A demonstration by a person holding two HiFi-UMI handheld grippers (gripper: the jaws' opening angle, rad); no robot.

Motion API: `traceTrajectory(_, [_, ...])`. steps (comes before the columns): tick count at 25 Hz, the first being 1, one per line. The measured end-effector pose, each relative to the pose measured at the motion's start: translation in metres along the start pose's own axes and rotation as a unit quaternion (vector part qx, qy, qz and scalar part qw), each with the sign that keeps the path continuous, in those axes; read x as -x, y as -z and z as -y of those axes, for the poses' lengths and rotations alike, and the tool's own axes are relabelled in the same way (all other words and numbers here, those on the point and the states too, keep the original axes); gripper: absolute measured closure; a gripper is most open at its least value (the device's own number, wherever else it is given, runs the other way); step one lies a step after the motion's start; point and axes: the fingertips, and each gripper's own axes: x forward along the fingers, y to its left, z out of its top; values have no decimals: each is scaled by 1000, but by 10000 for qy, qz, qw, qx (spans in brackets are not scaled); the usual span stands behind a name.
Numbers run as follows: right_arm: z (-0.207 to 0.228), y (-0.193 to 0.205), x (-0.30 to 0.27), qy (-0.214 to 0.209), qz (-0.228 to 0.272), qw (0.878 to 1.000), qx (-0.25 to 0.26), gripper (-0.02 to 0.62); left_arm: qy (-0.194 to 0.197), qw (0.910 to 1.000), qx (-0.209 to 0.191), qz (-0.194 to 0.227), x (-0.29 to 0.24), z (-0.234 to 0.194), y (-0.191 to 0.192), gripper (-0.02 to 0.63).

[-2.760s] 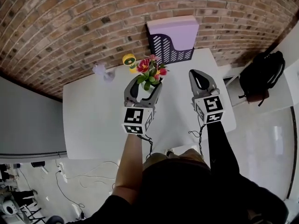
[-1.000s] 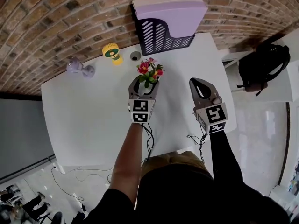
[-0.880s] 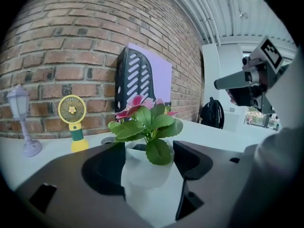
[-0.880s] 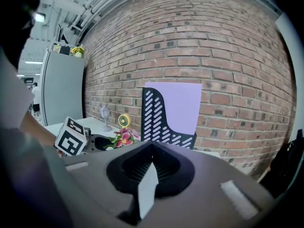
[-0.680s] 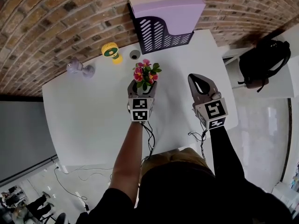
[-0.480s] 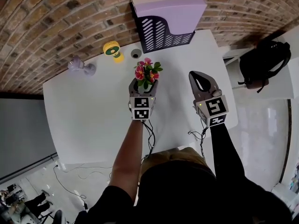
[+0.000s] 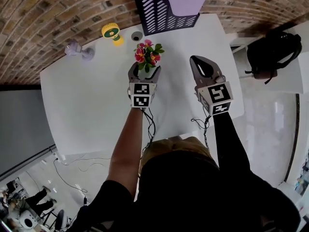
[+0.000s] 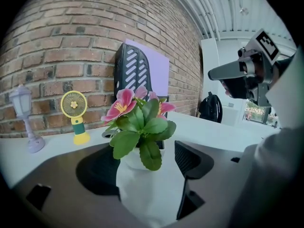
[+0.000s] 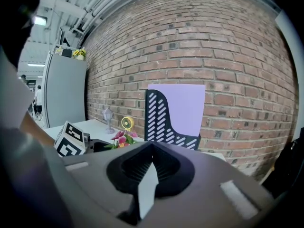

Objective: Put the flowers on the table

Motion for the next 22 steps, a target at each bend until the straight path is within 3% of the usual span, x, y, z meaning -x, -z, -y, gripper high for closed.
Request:
traceTrajectory(9, [-9, -12, 24, 111, 175, 9998, -58, 595, -87, 10000, 4, 12, 35, 8, -3, 261])
traceTrajectory(22, [-48, -58, 60, 360, 601, 9975, 60, 595, -258, 9987, -128, 429, 127, -6, -40, 261])
